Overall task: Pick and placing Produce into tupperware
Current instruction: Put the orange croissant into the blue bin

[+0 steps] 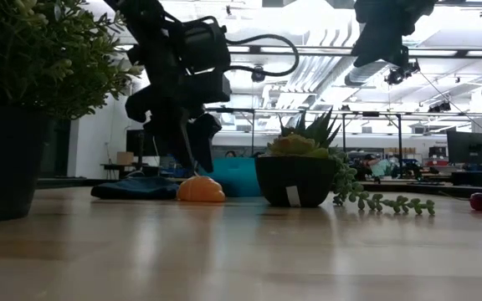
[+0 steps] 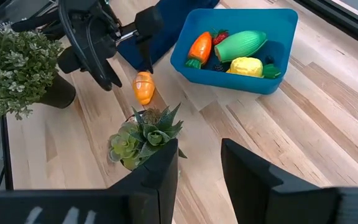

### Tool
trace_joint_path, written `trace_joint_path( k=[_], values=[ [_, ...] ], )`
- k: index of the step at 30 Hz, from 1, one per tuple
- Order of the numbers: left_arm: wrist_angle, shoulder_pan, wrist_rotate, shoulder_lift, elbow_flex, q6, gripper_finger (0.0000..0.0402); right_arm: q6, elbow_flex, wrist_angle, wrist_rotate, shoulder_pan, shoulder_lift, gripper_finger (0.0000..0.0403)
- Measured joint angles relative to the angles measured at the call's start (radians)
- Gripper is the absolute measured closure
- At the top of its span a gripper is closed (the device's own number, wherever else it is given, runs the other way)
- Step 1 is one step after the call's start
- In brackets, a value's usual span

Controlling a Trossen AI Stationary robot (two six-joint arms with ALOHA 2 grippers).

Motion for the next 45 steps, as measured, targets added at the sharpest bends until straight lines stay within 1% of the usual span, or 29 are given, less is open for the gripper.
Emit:
trace_joint_path(
  k=[3,9,21,45],
  values=[
    [0.016,0.0,-0.006,0.0,0.0,0.036,0.008,-0.002,0.0,0.0,0.001,0.0,0.0,0.0289],
    [0.026,0.0,-0.005,0.006,0.0,0.06,0.008,-0.003,0.0,0.0,0.002,0.0,0.0,0.0289],
    [0.013,0.0,-0.005,0.067,0.0,0.059,0.008,-0.007,0.0,0.0,0.001,0.0,0.0,0.0289],
    [0.018,0.0,-0.016,0.094,0.0,0.068,0.008,-0.01,0.0,0.0,0.01,0.0,0.0,0.0289]
  ],
)
